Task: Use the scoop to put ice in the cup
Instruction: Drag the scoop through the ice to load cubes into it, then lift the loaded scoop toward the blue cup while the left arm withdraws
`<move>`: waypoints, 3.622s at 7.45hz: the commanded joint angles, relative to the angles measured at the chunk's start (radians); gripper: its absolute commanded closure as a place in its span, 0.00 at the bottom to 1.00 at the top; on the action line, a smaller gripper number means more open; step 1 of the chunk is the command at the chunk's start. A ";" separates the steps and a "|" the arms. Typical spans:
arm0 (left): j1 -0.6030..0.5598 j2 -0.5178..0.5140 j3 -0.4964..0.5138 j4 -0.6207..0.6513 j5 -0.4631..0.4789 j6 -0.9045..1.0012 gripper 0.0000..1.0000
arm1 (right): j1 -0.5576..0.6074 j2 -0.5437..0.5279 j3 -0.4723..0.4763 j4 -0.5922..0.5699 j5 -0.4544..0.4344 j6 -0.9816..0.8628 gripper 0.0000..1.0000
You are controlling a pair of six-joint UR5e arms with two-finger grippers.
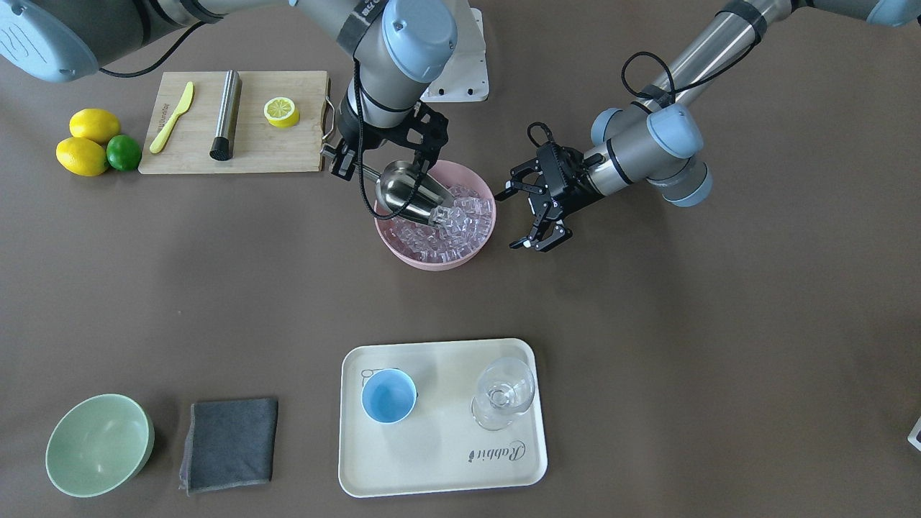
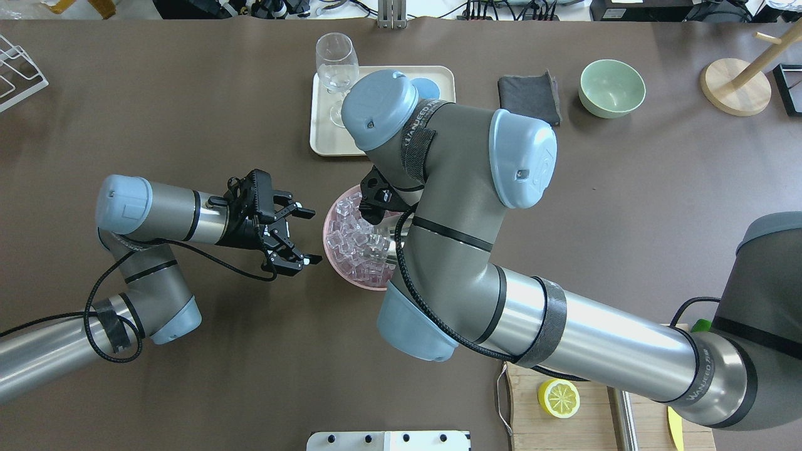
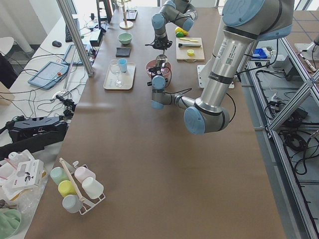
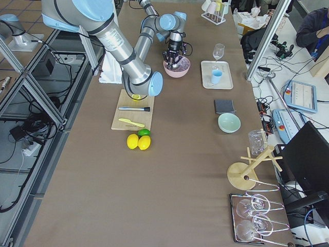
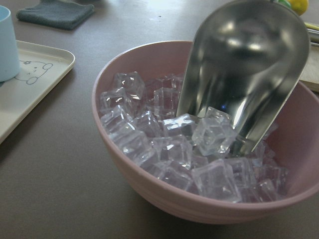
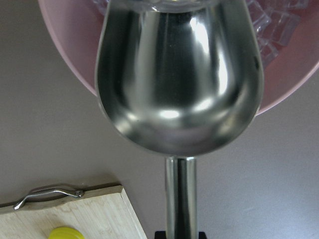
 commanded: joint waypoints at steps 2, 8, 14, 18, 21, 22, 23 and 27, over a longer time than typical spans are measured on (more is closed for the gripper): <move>-0.001 0.000 0.000 0.000 0.000 -0.002 0.03 | -0.002 -0.002 -0.017 0.067 0.003 0.001 1.00; -0.003 0.000 0.000 0.000 -0.002 -0.002 0.03 | -0.002 -0.091 0.051 0.205 0.006 -0.001 1.00; -0.003 0.000 0.000 0.000 -0.002 -0.004 0.03 | -0.002 -0.235 0.135 0.457 0.005 -0.001 1.00; -0.005 0.000 0.000 0.000 -0.006 -0.004 0.03 | -0.002 -0.341 0.175 0.671 0.058 -0.001 1.00; -0.015 0.000 0.003 0.003 -0.037 -0.005 0.03 | -0.002 -0.352 0.236 0.720 0.112 -0.002 1.00; -0.015 0.000 0.005 0.006 -0.037 -0.005 0.03 | 0.000 -0.377 0.241 0.802 0.129 0.004 1.00; -0.015 0.000 0.005 0.008 -0.037 -0.005 0.03 | 0.000 -0.404 0.241 0.888 0.146 0.031 1.00; -0.038 0.000 0.003 0.011 -0.080 -0.010 0.03 | 0.107 -0.441 0.240 0.943 0.233 0.090 1.00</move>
